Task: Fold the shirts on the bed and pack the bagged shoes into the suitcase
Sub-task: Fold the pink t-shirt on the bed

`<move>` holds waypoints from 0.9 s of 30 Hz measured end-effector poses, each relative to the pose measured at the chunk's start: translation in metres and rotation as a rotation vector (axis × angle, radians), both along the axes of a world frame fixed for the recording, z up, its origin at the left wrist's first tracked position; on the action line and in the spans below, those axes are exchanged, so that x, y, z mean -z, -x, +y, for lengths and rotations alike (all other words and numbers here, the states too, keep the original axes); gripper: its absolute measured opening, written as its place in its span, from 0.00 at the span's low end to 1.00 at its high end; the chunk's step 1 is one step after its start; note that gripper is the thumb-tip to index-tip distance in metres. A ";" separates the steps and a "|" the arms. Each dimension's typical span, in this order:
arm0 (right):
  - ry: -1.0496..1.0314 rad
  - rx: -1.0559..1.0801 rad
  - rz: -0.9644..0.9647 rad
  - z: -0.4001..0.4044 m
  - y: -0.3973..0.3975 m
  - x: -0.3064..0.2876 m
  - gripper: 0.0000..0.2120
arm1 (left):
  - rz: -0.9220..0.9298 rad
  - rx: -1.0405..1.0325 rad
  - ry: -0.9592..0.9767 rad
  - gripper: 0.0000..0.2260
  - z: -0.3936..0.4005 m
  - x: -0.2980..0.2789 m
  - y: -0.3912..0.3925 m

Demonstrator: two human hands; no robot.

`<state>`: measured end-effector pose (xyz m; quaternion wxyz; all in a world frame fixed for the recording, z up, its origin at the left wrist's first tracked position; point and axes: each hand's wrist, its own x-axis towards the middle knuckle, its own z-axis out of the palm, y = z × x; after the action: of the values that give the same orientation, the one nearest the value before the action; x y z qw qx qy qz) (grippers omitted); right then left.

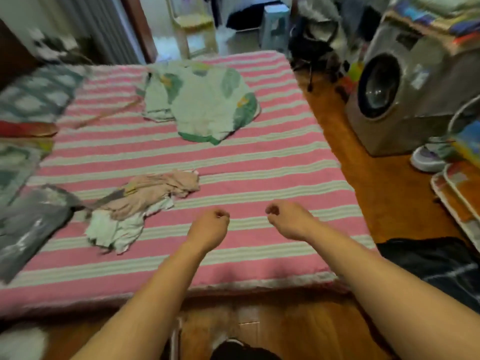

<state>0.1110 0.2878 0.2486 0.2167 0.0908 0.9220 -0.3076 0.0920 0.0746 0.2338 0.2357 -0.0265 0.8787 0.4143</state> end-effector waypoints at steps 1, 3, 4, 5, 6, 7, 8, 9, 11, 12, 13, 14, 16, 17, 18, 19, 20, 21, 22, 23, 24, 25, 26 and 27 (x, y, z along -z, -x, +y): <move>0.000 -0.019 -0.014 -0.022 0.015 -0.004 0.14 | -0.015 -0.010 0.012 0.08 -0.026 -0.004 0.008; 0.001 -0.064 -0.035 -0.060 0.042 -0.008 0.14 | -0.065 -0.073 0.017 0.08 -0.071 -0.007 0.021; 0.002 -0.094 -0.048 -0.076 0.054 -0.010 0.14 | -0.097 -0.120 0.010 0.09 -0.090 -0.008 0.024; 0.001 -0.133 -0.062 -0.091 0.067 -0.011 0.13 | -0.119 -0.172 0.000 0.09 -0.110 -0.006 0.026; -0.003 -0.172 -0.073 -0.104 0.080 -0.012 0.13 | -0.135 -0.216 -0.001 0.08 -0.129 -0.004 0.027; -0.012 -0.204 -0.082 -0.116 0.093 -0.013 0.13 | -0.145 -0.249 0.006 0.08 -0.147 -0.001 0.026; -0.018 -0.231 -0.085 -0.128 0.107 -0.012 0.13 | -0.152 -0.280 0.022 0.08 -0.167 0.005 0.024; -0.024 -0.259 -0.094 -0.141 0.120 -0.011 0.13 | -0.156 -0.323 0.043 0.08 -0.186 0.011 0.023; -0.036 -0.326 -0.117 -0.168 0.140 -0.007 0.12 | -0.170 -0.436 0.065 0.08 -0.220 0.020 0.017; -0.038 -0.367 -0.120 -0.182 0.149 -0.005 0.12 | -0.173 -0.489 0.066 0.07 -0.233 0.023 0.014; -0.035 -0.407 -0.115 -0.196 0.157 -0.004 0.12 | -0.162 -0.539 0.069 0.07 -0.243 0.025 0.012; -0.022 -0.443 -0.109 -0.210 0.164 -0.002 0.12 | -0.142 -0.584 0.077 0.08 -0.250 0.027 0.012; 0.020 -0.476 -0.120 -0.236 0.177 0.003 0.11 | -0.103 -0.616 0.112 0.09 -0.262 0.034 0.021; 0.052 -0.470 -0.131 -0.246 0.183 0.008 0.11 | -0.101 -0.593 0.144 0.10 -0.267 0.040 0.031; 0.084 -0.450 -0.150 -0.254 0.187 0.012 0.11 | -0.105 -0.549 0.189 0.11 -0.273 0.047 0.043; 0.110 -0.425 -0.177 -0.261 0.189 0.017 0.10 | -0.116 -0.500 0.225 0.11 -0.279 0.056 0.058; 0.127 -0.394 -0.206 -0.268 0.191 0.022 0.09 | -0.129 -0.472 0.238 0.12 -0.286 0.068 0.073; 0.142 -0.359 -0.224 -0.275 0.195 0.029 0.09 | -0.150 -0.465 0.227 0.13 -0.294 0.082 0.091; 0.153 -0.315 -0.232 -0.281 0.199 0.037 0.09 | -0.176 -0.469 0.199 0.15 -0.303 0.096 0.111; 0.162 -0.251 -0.236 -0.287 0.203 0.046 0.09 | -0.212 -0.488 0.165 0.16 -0.314 0.112 0.131; 0.164 -0.181 -0.235 -0.294 0.209 0.055 0.08 | -0.243 -0.509 0.136 0.17 -0.326 0.132 0.155; 0.170 -0.120 -0.235 -0.300 0.214 0.066 0.07 | -0.274 -0.526 0.111 0.18 -0.337 0.152 0.175; 0.172 -0.067 -0.246 -0.307 0.217 0.078 0.07 | -0.304 -0.534 0.089 0.19 -0.347 0.171 0.192; 0.177 -0.022 -0.261 -0.312 0.218 0.089 0.07 | -0.323 -0.524 0.067 0.20 -0.355 0.190 0.208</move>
<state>-0.1070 -0.0240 0.1599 0.3451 0.1003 0.8562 -0.3711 -0.1158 -0.2799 0.0442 0.2565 -0.3257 0.8062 0.4222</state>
